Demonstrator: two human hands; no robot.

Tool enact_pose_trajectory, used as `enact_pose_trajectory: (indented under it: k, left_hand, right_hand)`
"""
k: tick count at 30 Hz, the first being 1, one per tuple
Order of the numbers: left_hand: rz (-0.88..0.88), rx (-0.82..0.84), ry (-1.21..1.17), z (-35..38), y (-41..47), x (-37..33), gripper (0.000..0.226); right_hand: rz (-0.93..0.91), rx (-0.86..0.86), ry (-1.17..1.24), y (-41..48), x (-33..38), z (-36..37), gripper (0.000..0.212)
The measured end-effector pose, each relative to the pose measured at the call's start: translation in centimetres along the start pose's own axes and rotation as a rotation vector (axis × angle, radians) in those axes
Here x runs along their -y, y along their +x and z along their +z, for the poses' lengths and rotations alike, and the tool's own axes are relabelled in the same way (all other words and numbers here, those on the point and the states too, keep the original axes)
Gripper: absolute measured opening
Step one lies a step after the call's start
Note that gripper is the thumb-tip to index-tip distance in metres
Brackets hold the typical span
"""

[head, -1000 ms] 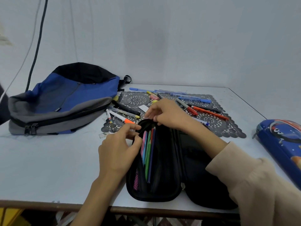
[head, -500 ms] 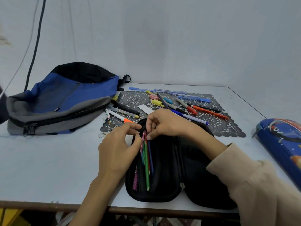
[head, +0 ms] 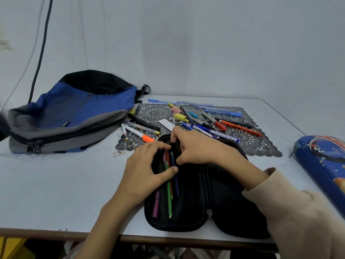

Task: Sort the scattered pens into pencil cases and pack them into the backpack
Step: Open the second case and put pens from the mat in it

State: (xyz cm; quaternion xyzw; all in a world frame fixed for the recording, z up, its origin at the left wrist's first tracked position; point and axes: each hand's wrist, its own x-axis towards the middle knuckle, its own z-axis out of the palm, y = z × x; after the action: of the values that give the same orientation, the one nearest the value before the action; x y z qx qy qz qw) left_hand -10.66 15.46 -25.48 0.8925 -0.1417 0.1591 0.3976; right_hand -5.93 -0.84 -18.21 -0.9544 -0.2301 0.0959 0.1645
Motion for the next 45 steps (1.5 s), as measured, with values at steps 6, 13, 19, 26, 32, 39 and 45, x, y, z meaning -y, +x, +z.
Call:
enact_pose_trajectory:
  k: [6,13,19,26,32,39,45]
  left_hand:
    - [0.007,0.063,-0.033,-0.3,0.1,0.3,0.069]
    - [0.023,-0.048,-0.123,-0.9,-0.2,0.5,0.047]
    - [0.081,-0.028,0.121,-1.0,0.0,0.6,0.048]
    - [0.063,0.005,0.035,-0.7,-0.1,1.1,0.040]
    - [0.005,0.019,-0.014,-0.7,-0.3,0.8,0.052]
    - [0.004,-0.048,-0.018,-0.7,-0.4,0.1,0.045]
    - [-0.026,-0.231,-0.027,-1.1,-0.9,-0.9,0.035]
  right_hand:
    - [0.005,-0.060,0.194,-0.3,-0.9,-0.2,0.035]
    - [0.013,-0.064,0.438,-0.8,-2.2,0.1,0.020]
    - [-0.004,-0.064,0.516,-0.5,-2.3,0.6,0.020]
    - [-0.013,-0.075,0.540,-0.7,-2.2,0.3,0.016]
    - [-0.031,-0.065,0.536,-0.5,-2.2,0.5,0.014]
    - [-0.065,-0.068,0.389,-0.4,-2.1,0.8,0.009]
    - [-0.106,-0.089,0.299,-0.3,-2.3,0.9,0.023]
